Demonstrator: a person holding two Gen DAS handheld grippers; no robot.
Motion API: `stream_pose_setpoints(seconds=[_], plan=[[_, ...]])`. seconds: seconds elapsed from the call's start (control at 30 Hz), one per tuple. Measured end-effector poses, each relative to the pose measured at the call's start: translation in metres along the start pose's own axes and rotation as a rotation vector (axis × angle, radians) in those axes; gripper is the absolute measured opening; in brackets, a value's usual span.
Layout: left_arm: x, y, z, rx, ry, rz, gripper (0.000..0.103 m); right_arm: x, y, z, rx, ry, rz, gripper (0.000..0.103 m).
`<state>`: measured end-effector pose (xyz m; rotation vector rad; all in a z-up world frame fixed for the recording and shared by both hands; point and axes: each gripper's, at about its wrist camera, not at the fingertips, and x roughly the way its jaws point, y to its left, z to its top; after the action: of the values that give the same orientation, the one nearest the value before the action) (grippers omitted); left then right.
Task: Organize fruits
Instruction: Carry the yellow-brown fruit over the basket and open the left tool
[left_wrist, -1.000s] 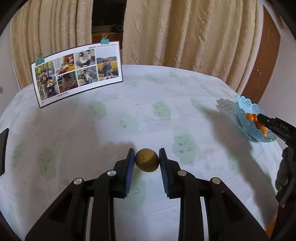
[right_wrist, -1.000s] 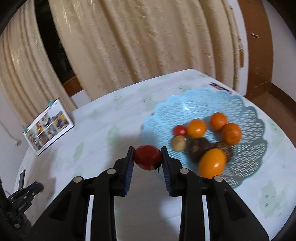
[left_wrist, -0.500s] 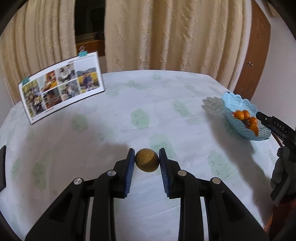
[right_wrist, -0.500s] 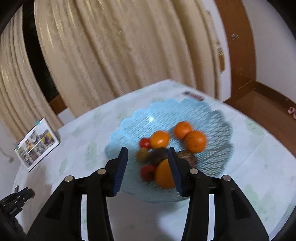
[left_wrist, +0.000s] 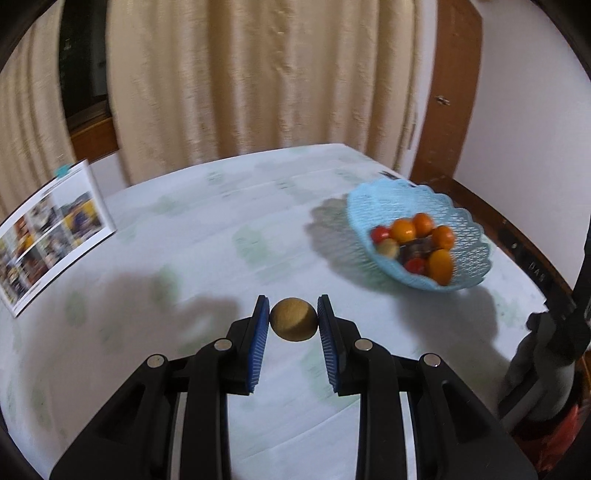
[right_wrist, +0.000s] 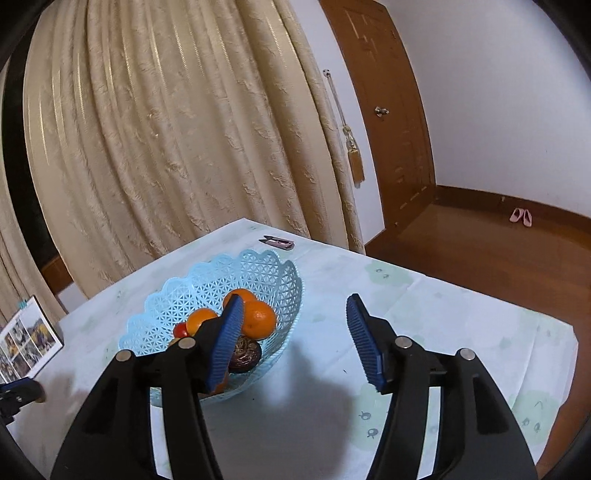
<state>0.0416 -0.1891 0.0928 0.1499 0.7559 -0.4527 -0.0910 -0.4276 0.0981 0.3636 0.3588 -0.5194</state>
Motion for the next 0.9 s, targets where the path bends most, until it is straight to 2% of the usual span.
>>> stream_pose_setpoints(seconds=[0.1, 0.23, 0.4, 0.53, 0.7, 0.83, 0.9], plan=[[0.011, -0.020, 0.013, 0.026, -0.003, -0.027, 0.027, 0.000, -0.003, -0.003, 0.015, -0.003, 0.004, 0.065], [0.022, -0.046, 0.029, 0.058, -0.014, -0.069, 0.027, -0.002, 0.003, -0.006, -0.010, -0.002, 0.021, 0.065], [0.037, -0.072, 0.043, 0.092, -0.008, -0.101, 0.027, -0.003, -0.002, -0.005, 0.016, -0.014, 0.021, 0.065], [0.042, -0.065, 0.041, 0.076, 0.007, -0.103, 0.029, -0.001, -0.005, -0.005, 0.030, -0.003, 0.028, 0.065], [0.060, -0.038, 0.032, 0.001, 0.074, -0.084, 0.030, -0.001, -0.005, -0.005, 0.033, 0.000, 0.038, 0.065], [0.081, -0.033, 0.025, 0.005, 0.111, -0.091, 0.031, 0.000, -0.004, -0.005, 0.036, 0.000, 0.037, 0.065], [0.090, -0.033, 0.020, 0.025, 0.121, -0.086, 0.040, 0.000, -0.004, -0.005, 0.037, 0.001, 0.037, 0.065]])
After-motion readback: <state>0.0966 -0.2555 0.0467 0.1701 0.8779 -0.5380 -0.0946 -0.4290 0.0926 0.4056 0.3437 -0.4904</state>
